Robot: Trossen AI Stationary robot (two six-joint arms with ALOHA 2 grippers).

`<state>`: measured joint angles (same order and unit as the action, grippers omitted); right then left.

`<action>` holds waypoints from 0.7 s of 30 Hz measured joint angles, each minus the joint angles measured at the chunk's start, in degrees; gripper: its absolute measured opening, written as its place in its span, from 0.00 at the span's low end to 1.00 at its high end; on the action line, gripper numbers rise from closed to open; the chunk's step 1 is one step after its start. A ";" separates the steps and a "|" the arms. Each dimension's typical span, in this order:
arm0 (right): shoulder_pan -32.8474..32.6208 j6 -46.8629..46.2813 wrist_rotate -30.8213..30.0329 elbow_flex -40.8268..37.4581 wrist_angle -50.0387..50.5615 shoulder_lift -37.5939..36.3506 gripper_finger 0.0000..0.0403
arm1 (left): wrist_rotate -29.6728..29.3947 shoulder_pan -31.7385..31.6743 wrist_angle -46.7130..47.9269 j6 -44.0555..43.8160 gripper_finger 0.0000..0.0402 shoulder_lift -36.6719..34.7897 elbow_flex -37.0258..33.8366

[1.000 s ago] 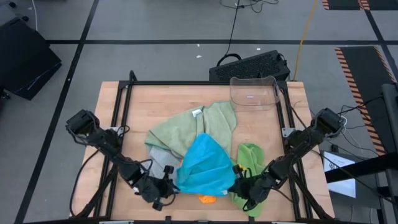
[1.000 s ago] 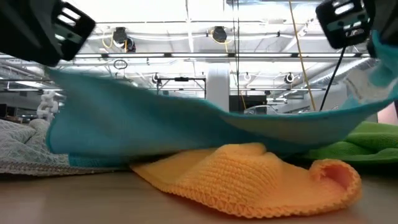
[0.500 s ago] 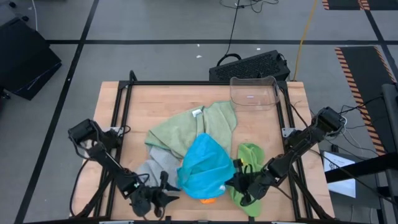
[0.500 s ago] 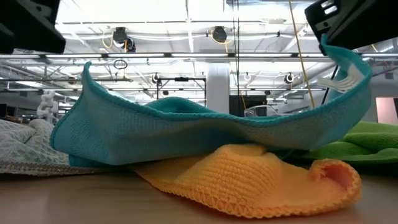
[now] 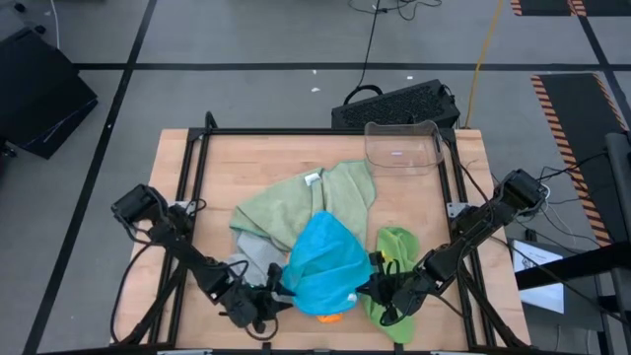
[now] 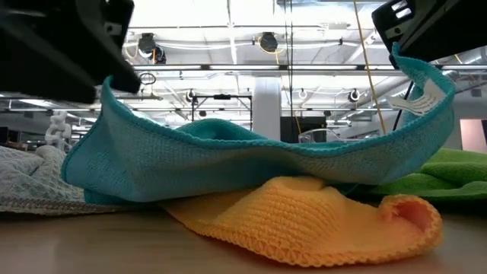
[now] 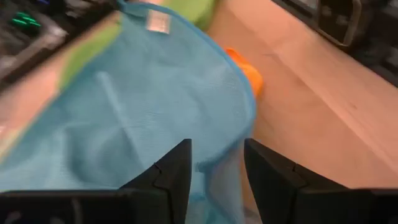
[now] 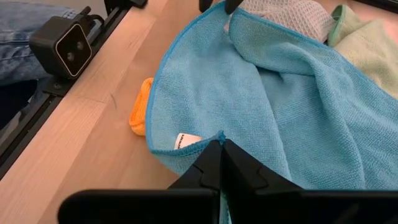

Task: Fold microfiber towels
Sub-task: Fold the blue microfiber towel

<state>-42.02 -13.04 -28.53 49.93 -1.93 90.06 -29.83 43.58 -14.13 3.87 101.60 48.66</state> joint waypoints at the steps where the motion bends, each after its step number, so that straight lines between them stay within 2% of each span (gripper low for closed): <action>1: 0.00 0.00 0.02 0.00 0.00 0.00 0.00 | 0.64 -0.25 0.47 -0.15 0.36 0.00 0.00; 5: 0.00 0.00 0.02 0.00 -0.02 0.00 0.00 | 0.15 -0.62 1.57 -0.58 0.28 0.00 0.00; 12: 0.00 0.00 0.02 0.00 0.00 0.02 0.00 | -0.19 0.33 1.96 -0.16 0.02 -0.07 0.00; 16: -0.02 0.11 -1.12 0.00 -0.18 0.02 0.00 | -1.73 1.31 1.36 0.09 0.02 -0.65 -0.04; 21: -0.06 0.22 -3.62 0.00 -1.89 -1.04 0.00 | -6.10 3.58 2.54 1.41 0.01 -7.11 0.02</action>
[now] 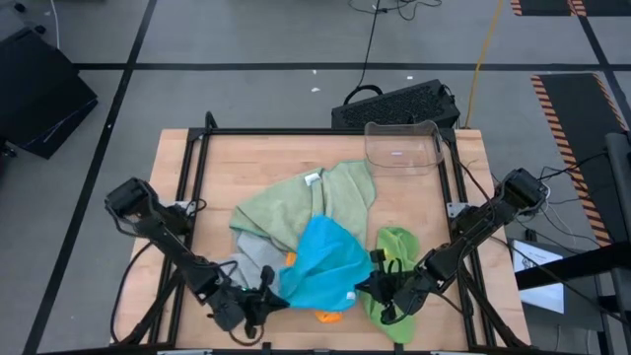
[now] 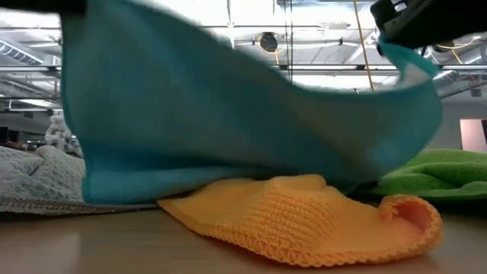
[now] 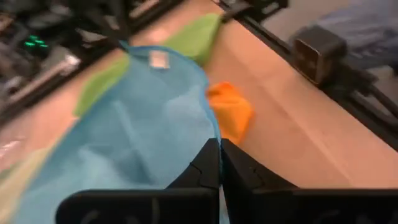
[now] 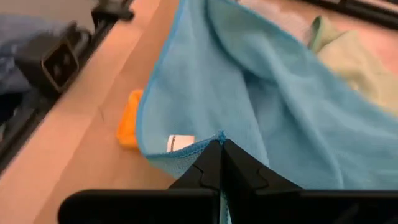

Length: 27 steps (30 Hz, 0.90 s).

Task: Fold microfiber towels
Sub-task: Fold the blue microfiber towel

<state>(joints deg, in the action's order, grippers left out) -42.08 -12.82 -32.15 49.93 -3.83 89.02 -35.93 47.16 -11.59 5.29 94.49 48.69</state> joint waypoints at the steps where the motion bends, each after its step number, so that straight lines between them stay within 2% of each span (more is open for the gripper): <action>1: -0.25 0.10 -0.83 0.00 -0.24 -0.39 0.00 | -1.41 0.41 2.03 -0.55 0.02 -1.53 0.00; 5: -1.52 1.02 -3.35 0.02 -1.12 -2.04 0.00 | -7.17 1.62 12.17 -5.80 0.07 -6.54 0.02; 7: -2.37 1.75 -4.94 0.02 -1.76 -2.82 0.00 | -8.08 1.79 15.10 -6.61 0.06 -8.05 -0.04; 12: -3.58 5.55 -12.80 0.02 -6.00 -4.74 0.00 | -8.46 1.58 14.19 -0.06 0.02 -12.71 -0.04; 16: -3.83 15.68 -19.09 0.02 -15.74 -5.85 0.00 | -12.43 -0.40 15.01 3.70 0.03 -16.95 -0.03; 20: -3.78 27.75 -22.05 0.02 -26.58 -6.18 0.00 | -11.90 -2.68 14.46 7.75 0.01 -20.88 -0.02; 24: -3.78 37.53 -28.57 0.02 -34.70 -6.21 0.00 | -16.80 -6.11 20.94 6.58 0.01 -24.59 -0.02; 25: -3.78 38.99 -30.39 0.02 -36.28 -6.21 0.00 | -16.22 -6.99 21.42 5.56 0.01 -25.30 -0.04; 27: -3.76 40.01 -32.31 0.04 -37.82 -6.26 0.00 | -9.03 -8.14 20.09 4.31 0.01 -26.24 -0.04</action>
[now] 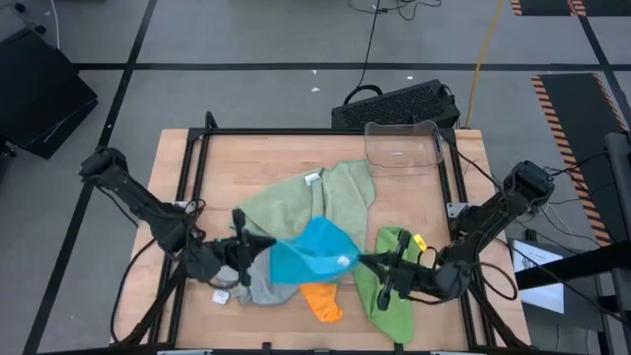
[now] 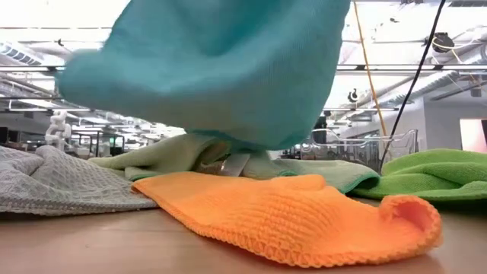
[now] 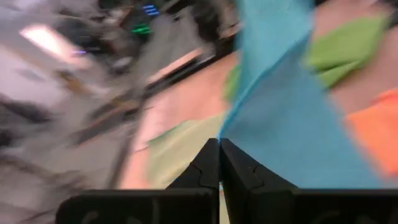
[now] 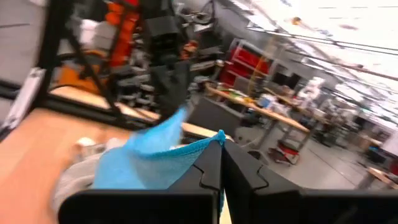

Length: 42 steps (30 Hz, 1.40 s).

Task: Fold microfiber towels
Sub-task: Fold the blue microfiber towel

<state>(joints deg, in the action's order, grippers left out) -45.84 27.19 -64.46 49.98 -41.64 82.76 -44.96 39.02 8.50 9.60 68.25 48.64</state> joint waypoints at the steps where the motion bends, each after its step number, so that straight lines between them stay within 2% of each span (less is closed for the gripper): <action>1: 0.00 -0.46 -0.13 0.00 0.30 0.00 0.00 | 4.06 -0.15 -1.40 -0.15 0.02 -0.06 0.01; 2: 0.00 -1.73 -0.01 0.00 1.12 0.01 0.00 | 6.67 0.11 -2.17 -0.52 0.02 0.01 -0.01; 4: 0.00 -6.25 0.95 0.00 3.96 0.04 0.00 | 6.99 0.85 -2.06 -2.98 0.02 0.43 -0.59; 7: 0.17 -15.40 7.10 -0.02 9.68 0.06 0.00 | 5.47 0.95 -0.77 -6.77 0.02 2.65 -2.40; 10: 1.25 -24.57 14.26 0.00 14.49 0.76 0.00 | 11.04 1.33 -7.01 -8.92 0.06 5.83 -5.39; 12: 1.69 -28.36 16.87 -0.02 17.03 1.54 0.00 | 15.94 1.84 -13.72 -9.60 0.11 8.51 -7.23; 16: 2.38 -32.48 18.29 -0.02 20.05 2.80 0.00 | 24.88 4.27 -26.20 -9.12 0.28 14.68 -8.85; 18: 2.38 -34.15 18.39 -0.02 21.95 3.11 0.00 | 26.56 5.75 -31.49 -9.64 0.36 16.83 -8.79; 20: 2.40 -35.82 19.26 -0.02 23.45 3.17 0.00 | 25.18 6.67 -33.43 -10.24 0.43 18.42 -8.79; 22: 2.40 -36.68 19.67 -0.04 23.94 3.19 0.00 | 19.78 7.30 -31.61 -10.72 0.48 18.94 -8.79; 24: 2.40 -36.99 19.67 -0.04 23.84 3.19 0.00 | 14.30 7.88 -29.30 -12.51 0.52 18.90 -8.81; 26: 2.40 -37.01 19.67 -0.04 23.89 3.19 0.00 | 12.88 7.94 -27.68 -13.86 0.54 18.90 -8.80; 29: 2.40 -36.80 19.64 -0.04 23.99 3.19 0.00 | 11.99 7.99 -24.15 -14.60 0.52 18.88 -8.77; 32: 2.40 -36.71 19.64 -0.04 24.84 3.19 0.00 | 10.53 7.42 -18.18 -16.41 0.46 18.91 -8.81; 35: 2.40 -36.62 19.64 -0.04 25.25 3.19 0.00 | 10.72 4.98 -19.02 -17.84 0.38 18.90 -8.81; 42: 2.40 -36.62 19.70 -0.04 25.33 3.19 0.00 | 23.66 -0.86 -28.10 -14.49 0.18 23.31 -8.79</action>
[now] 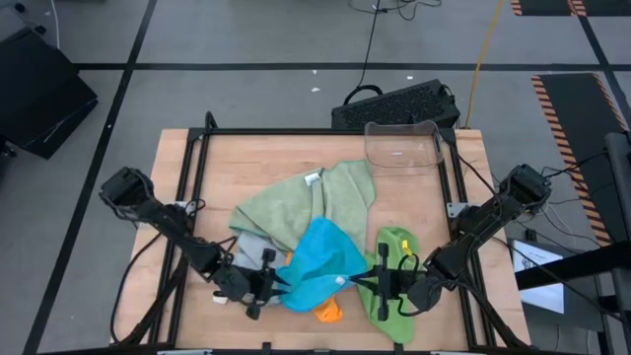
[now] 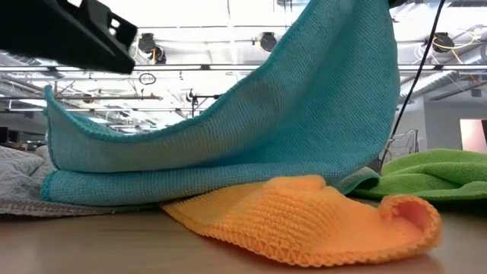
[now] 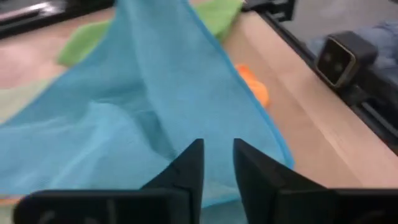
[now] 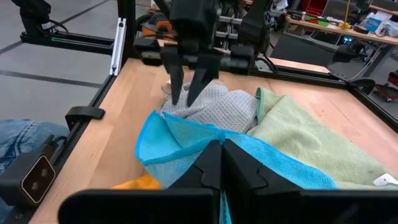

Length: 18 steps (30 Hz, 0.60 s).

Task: Fold microfiber towels
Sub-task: Fold the blue microfiber towel

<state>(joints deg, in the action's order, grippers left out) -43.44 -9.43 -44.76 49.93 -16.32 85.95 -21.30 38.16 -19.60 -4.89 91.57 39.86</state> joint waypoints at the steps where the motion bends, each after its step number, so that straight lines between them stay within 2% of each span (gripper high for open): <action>1: 0.00 0.00 0.01 0.00 0.10 0.00 0.00 | 1.74 -0.71 -0.97 0.33 0.15 1.44 0.09; 5: -0.09 -0.22 0.05 0.00 0.86 0.00 0.00 | 3.20 -2.67 1.66 -0.91 0.04 4.60 -0.06; 8: -0.13 -0.34 0.86 0.00 1.15 0.00 0.00 | 3.03 -3.54 6.80 -2.09 0.01 4.81 0.00; 10: -0.13 -0.36 2.26 0.00 1.31 -0.04 0.00 | -0.87 -4.18 14.90 -4.18 0.03 4.10 0.02; 14: -0.48 -0.39 3.15 0.00 1.33 -0.13 0.00 | -14.54 -5.85 33.49 -14.37 0.01 -1.84 0.02; 16: -0.77 -0.46 3.15 0.00 1.64 -0.13 0.00 | -16.31 -6.12 39.04 -17.89 0.01 -5.91 -0.11; 18: -1.14 -0.59 3.11 0.00 2.17 -0.13 0.00 | -16.44 -6.15 40.38 -18.94 0.03 -9.94 0.09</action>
<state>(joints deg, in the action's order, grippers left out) -44.59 -10.02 -41.64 49.93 -14.15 85.82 -37.74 32.00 20.78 -23.84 81.63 39.94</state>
